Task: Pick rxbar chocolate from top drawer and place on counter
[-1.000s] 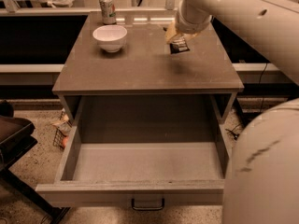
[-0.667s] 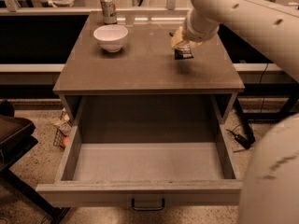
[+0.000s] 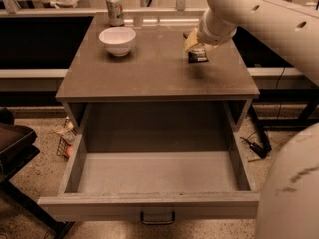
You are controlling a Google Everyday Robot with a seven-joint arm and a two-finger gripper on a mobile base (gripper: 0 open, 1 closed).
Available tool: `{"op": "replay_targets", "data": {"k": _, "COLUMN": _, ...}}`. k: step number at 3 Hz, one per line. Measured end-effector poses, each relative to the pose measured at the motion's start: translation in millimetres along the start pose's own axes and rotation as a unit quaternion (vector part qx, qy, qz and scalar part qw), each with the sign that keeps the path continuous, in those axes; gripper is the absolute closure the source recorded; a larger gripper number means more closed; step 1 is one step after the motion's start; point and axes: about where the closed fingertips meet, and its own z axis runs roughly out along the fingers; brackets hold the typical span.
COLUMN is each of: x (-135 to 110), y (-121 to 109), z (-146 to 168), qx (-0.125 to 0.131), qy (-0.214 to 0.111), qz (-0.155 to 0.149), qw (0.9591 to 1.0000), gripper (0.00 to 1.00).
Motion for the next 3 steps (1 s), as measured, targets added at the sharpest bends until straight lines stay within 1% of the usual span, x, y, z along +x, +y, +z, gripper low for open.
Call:
{"op": "replay_targets", "data": {"k": 1, "x": 0.9, "y": 0.6, "z": 1.1, "qx": 0.0, "qy": 0.001, "qz": -0.001, "qw": 1.0, "gripper": 0.36}}
{"op": "replay_targets", "data": {"k": 2, "x": 2.0, "y": 1.6, "z": 2.7, "qx": 0.0, "qy": 0.003, "qz": -0.001, "qw": 1.0, "gripper": 0.05}}
{"op": "replay_targets", "data": {"k": 3, "x": 2.5, "y": 1.9, "z": 3.3, "qx": 0.0, "qy": 0.003, "qz": -0.002, "qw": 1.0, "gripper": 0.0}}
